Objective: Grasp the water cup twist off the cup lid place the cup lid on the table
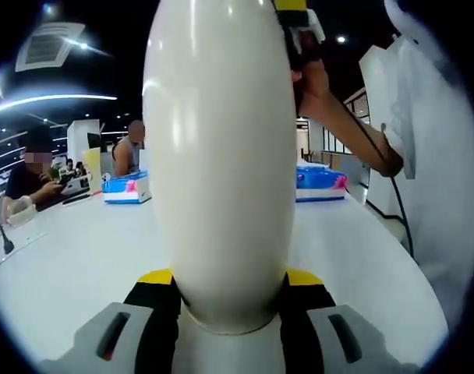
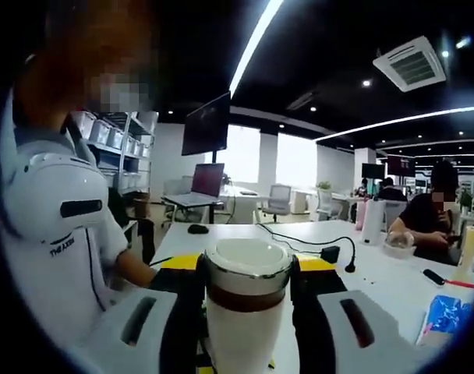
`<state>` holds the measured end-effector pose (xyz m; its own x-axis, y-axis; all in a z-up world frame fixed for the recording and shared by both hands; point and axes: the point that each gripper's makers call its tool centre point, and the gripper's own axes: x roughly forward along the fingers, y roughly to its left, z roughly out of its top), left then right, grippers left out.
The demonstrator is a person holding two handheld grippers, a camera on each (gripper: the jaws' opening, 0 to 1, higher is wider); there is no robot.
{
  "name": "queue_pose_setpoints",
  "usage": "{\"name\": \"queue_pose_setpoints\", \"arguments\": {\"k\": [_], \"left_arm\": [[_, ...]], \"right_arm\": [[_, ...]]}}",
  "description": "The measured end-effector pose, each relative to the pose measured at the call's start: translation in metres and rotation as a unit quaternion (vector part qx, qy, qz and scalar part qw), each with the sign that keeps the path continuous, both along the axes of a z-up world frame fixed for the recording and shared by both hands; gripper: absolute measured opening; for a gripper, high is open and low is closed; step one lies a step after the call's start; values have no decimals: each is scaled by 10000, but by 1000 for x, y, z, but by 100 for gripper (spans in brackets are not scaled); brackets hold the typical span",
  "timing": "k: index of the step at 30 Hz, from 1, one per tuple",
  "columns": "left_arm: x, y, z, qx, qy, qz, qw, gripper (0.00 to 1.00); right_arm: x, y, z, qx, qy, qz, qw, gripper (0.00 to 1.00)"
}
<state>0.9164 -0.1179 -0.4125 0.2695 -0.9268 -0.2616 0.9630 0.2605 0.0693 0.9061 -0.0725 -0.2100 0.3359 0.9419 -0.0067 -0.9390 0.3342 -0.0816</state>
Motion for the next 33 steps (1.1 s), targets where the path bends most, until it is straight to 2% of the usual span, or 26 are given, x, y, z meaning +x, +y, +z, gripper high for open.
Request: {"name": "queue_pose_setpoints", "arguments": {"k": [24,27,33], "left_arm": [[0,0,0,-5,10,2,10000,51],[0,0,0,-6,10,3,10000,51],[0,1,0,-4,5,-2,10000,51]], "right_arm": [[-3,1,-1,144,185,930,9954,46],[-3,3,-1,142,257,958,9950,46],[-1,2,-3,38,185,915,9956,46]]}}
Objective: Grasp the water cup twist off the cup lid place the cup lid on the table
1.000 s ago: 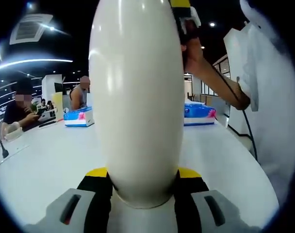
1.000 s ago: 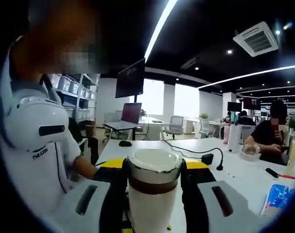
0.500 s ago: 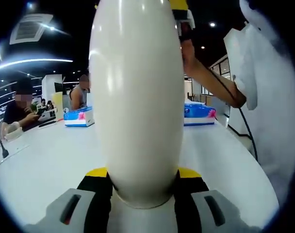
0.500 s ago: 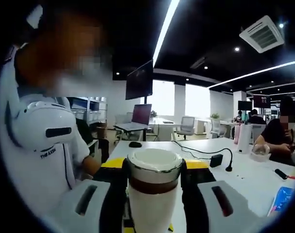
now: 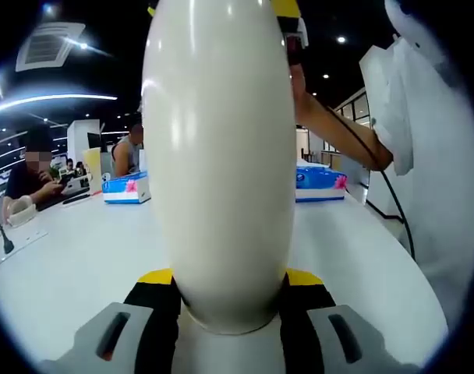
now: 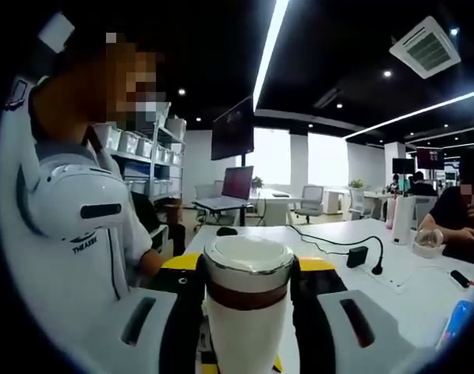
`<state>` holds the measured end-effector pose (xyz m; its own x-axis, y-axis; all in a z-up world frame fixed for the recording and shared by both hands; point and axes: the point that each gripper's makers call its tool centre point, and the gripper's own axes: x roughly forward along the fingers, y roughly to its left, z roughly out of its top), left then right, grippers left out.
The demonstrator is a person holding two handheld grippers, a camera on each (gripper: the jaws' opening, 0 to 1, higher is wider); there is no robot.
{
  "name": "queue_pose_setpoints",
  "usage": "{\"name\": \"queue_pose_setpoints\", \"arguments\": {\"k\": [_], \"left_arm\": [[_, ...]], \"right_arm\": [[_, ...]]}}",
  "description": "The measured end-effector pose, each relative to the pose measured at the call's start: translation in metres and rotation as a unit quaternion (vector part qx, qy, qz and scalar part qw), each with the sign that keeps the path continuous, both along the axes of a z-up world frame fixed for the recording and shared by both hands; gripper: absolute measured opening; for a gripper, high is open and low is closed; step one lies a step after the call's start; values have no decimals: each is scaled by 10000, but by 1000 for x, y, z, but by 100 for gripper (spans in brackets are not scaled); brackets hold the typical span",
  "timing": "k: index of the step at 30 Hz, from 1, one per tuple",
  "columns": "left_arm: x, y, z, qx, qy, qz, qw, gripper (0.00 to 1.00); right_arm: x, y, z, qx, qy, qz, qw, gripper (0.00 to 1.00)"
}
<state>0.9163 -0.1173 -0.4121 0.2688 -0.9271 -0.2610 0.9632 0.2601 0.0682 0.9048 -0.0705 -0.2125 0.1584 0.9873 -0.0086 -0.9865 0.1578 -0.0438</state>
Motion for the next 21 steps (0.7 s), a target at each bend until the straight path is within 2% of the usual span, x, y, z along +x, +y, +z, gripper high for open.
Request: {"name": "queue_pose_setpoints", "arguments": {"k": [8,13,17,21], "left_arm": [[0,0,0,2,-3,6,10000,51],[1,-1,0,1,21,7,10000,51],[1,-1,0,4,33,-1,10000,51],[0,-1,-1,10,34,-5,10000,51]], "right_arm": [[0,2,-3,-122,-33,-52,9999,46],[3,-2,-7,-290,-221,-242,9990,48],[6,-7,-11,-427,-136,-564,9974,50],[7,-11,-17,-495,187,-1012,9935,64]]}}
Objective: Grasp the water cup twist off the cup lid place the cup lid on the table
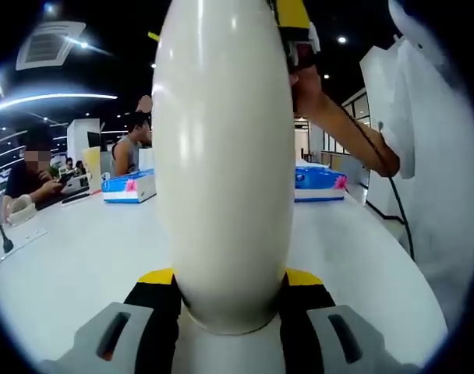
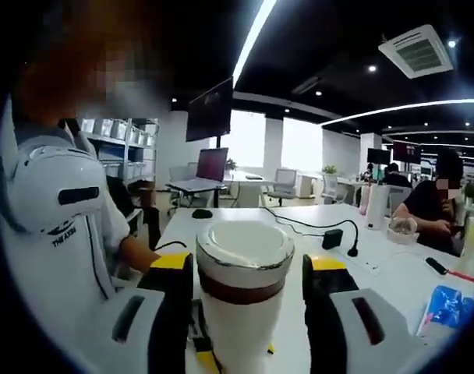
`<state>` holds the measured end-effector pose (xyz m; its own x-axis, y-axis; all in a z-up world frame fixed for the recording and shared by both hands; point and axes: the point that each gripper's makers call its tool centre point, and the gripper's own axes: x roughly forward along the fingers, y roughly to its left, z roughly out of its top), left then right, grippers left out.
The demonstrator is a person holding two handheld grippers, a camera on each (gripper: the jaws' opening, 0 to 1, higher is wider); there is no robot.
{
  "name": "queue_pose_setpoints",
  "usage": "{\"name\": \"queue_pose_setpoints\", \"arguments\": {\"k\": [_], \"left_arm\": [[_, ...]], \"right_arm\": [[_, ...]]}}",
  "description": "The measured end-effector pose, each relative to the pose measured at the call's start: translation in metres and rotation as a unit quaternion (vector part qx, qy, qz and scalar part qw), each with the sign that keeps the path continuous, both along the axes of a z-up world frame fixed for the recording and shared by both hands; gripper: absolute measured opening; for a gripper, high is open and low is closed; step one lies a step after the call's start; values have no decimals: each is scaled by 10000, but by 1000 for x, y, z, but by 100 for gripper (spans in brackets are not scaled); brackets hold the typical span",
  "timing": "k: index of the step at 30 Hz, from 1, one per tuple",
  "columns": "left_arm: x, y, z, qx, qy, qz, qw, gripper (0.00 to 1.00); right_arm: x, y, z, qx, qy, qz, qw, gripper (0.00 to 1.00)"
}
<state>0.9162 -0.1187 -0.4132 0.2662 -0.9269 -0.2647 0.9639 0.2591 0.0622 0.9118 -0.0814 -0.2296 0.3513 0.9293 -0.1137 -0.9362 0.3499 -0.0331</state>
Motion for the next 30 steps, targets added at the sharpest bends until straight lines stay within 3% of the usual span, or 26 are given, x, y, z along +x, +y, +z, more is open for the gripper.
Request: {"name": "queue_pose_setpoints", "arguments": {"k": [5,7,11,19,24,30], "left_arm": [[0,0,0,1,1,0,10000,51],[0,-1,0,1,-4,0,10000,51],[0,-1,0,3,1,10,10000,51],[-1,2,3,24,-225,-32,9997,51],[-1,5,11,-204,-86,-49,9997,50],[-1,5,13,-286,-23,-42,9996,49]], "right_arm": [[-3,-1,-1,75,164,-233,9996,73],[-10,-5,10,372,237,-834,9955,74],[-14,-10,15,478,150,-1337,9898,78],[-26,-11,22,513,5,-1733,9835,85],[-26,-14,22,451,-14,-1884,9811,86],[-30,-12,32,782,137,-2184,9726,85]]}}
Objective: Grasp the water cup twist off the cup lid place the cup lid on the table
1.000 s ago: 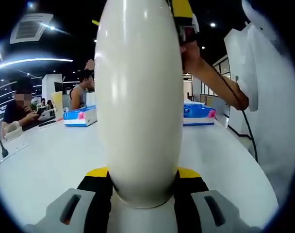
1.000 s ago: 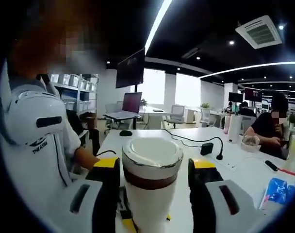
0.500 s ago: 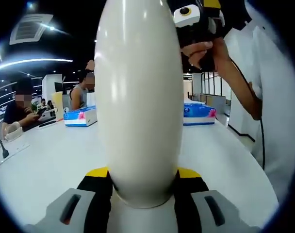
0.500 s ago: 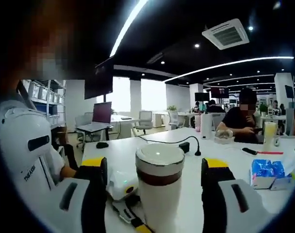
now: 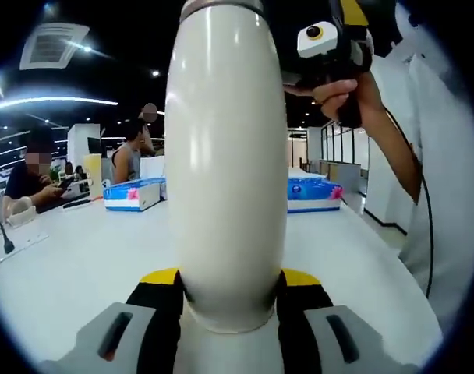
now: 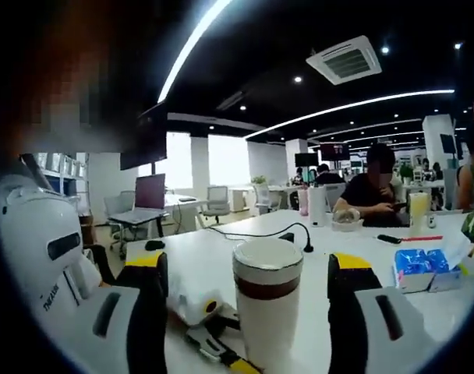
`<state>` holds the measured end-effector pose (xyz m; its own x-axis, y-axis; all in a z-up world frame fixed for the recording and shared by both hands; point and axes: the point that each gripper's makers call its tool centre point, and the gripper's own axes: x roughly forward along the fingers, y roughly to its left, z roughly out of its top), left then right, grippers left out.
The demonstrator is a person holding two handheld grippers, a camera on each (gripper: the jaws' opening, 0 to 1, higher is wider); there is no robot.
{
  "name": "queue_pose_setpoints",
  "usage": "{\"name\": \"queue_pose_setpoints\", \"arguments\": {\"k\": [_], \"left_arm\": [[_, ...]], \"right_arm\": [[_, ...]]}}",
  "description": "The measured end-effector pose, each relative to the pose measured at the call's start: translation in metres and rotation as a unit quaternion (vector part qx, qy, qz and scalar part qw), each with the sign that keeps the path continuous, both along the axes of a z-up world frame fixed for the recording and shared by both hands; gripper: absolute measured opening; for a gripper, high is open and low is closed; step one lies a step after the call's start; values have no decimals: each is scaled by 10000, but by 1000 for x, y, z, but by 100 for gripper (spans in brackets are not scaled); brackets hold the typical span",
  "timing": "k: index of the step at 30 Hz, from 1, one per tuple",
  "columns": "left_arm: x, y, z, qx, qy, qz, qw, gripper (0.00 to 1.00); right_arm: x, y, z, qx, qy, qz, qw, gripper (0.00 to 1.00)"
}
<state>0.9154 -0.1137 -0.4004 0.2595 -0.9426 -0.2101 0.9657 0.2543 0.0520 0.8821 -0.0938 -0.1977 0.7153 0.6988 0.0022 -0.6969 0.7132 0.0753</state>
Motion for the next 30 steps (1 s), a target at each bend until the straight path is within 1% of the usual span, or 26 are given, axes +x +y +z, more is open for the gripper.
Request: {"name": "queue_pose_setpoints", "arguments": {"k": [1,2,4,6,8,11,13,15,16,18,21,24,27,30], "left_arm": [[0,0,0,0,-4,-2,10000,49],[0,0,0,1,-9,-7,10000,49],[0,0,0,1,-10,-9,10000,49],[0,0,0,1,-14,-12,10000,48],[0,0,0,2,-18,-13,10000,48],[0,0,0,2,-18,-15,10000,48],[0,0,0,3,-21,-15,10000,48],[0,0,1,5,-21,-14,10000,48],[0,0,1,5,-20,-13,10000,48],[0,0,1,3,-15,-11,10000,48],[-1,0,1,2,-16,-9,10000,48],[-1,0,1,2,-17,-12,10000,48],[-1,0,1,0,-18,-16,10000,48],[-1,0,1,-1,-15,-18,10000,48]], "right_arm": [[2,-2,-1,-21,29,-160,9999,84],[5,-2,-5,-124,83,-382,9992,83],[8,-2,-5,-243,20,-650,9976,83],[11,-1,-4,-320,-151,-917,9952,83],[12,3,-7,-286,-100,-1005,9945,83],[19,0,-12,-366,-28,-1289,9910,82],[22,-1,-13,-322,16,-1374,9900,79],[25,0,-12,-102,122,-1462,9891,75],[26,0,-10,-54,109,-1485,9888,74],[28,4,-10,-67,111,-1524,9882,71],[31,5,-12,-121,134,-1605,9869,72],[34,4,-13,-170,170,-1683,9855,70],[36,2,-13,-149,181,-1765,9840,64],[37,1,-11,-149,128,-1803,9834,60]]}}
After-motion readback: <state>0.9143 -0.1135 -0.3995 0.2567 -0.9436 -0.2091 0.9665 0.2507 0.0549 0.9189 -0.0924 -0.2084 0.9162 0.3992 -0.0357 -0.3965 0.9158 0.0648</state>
